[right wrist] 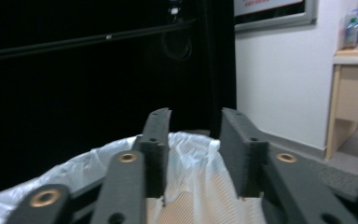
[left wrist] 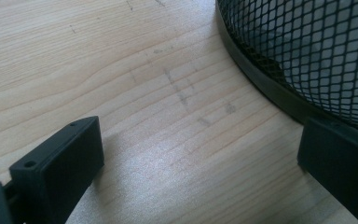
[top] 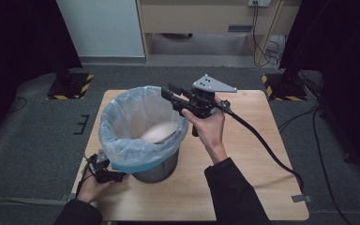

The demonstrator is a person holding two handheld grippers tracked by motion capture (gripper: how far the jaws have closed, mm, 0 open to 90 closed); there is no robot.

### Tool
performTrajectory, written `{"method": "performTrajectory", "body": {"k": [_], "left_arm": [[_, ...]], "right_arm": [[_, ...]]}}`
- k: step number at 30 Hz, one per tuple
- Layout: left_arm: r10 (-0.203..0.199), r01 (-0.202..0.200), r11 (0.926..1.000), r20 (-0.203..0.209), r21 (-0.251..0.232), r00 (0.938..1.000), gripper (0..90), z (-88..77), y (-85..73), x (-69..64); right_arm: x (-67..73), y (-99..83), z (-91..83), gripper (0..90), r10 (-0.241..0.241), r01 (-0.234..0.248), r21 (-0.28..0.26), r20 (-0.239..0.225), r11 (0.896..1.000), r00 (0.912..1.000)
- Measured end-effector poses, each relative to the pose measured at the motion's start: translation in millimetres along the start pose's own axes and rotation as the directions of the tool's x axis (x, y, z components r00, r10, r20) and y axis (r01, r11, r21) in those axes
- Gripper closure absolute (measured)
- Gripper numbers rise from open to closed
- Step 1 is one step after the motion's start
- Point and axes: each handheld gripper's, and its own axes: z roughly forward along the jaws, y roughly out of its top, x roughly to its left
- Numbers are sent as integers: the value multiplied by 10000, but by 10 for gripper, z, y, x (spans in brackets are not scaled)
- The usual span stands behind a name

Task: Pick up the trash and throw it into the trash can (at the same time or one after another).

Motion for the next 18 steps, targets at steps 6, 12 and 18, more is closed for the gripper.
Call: {"method": "performTrajectory", "body": {"k": [6,12,18], "left_arm": [[3,-3,10000,12,3,10000,0,0,0,0],[1,-1,10000,10,-1,10000,0,0,0,-1],[0,0,10000,8,0,10000,0,0,0,-1]], "right_arm": [[-141,101,-175,444,140,-96,-660,654,9978,9978],[-384,49,-461,346,100,41,-766,1818,9970,9833],[-634,-246,-713,308,234,-176,-245,2609,9995,9651]]}}
